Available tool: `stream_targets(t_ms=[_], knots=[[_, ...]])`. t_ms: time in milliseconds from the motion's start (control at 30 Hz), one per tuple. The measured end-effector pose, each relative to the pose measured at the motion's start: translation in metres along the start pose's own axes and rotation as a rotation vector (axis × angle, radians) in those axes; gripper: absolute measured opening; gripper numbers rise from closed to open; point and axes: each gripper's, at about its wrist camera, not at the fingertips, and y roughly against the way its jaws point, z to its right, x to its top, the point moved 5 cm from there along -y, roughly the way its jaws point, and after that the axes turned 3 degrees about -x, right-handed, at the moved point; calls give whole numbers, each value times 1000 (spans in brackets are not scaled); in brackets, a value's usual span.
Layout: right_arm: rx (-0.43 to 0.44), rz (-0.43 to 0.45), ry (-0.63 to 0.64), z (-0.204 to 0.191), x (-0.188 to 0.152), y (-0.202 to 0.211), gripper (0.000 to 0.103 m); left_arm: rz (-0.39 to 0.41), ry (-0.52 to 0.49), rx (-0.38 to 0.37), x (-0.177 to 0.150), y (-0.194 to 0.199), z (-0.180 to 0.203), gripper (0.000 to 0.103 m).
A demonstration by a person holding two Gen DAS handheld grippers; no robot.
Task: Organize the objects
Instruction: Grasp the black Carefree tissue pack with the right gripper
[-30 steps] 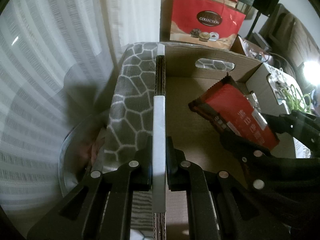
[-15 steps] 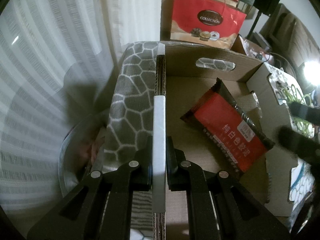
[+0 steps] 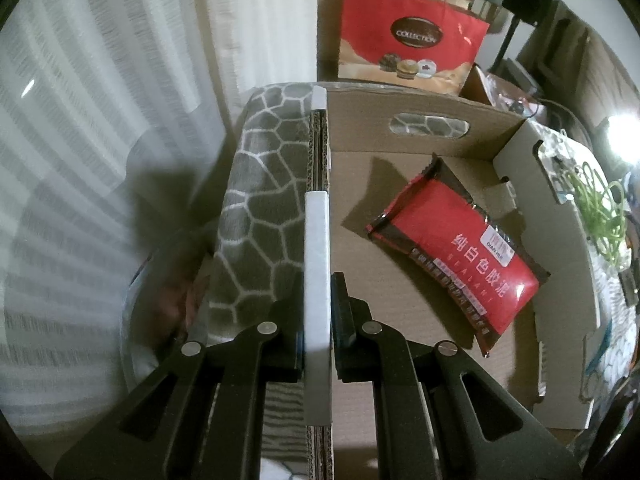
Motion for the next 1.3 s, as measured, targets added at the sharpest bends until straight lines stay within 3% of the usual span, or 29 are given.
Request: stream_targets(t_ms=[200, 500, 667, 900, 1167, 1300], knots=[[-89, -13, -38, 65, -28, 10, 78, -6, -5, -8, 3, -1, -1, 10], [-167, -91, -122, 141, -74, -8, 79, -9, -9, -8, 6, -2, -1, 10], [-186, -131, -107, 158, -92, -27, 79, -8, -13, -2, 6, -2, -1, 10], [-118, -172, -160, 172, -113, -47, 79, -9, -13, 3, 6, -3, 1, 10], [-99, -186, -169, 170, -120, -53, 79, -8, -12, 4, 5, -3, 2, 10], [-103, -188, -165, 169, -122, -57, 73, -9, -12, 3, 6, -3, 2, 10]])
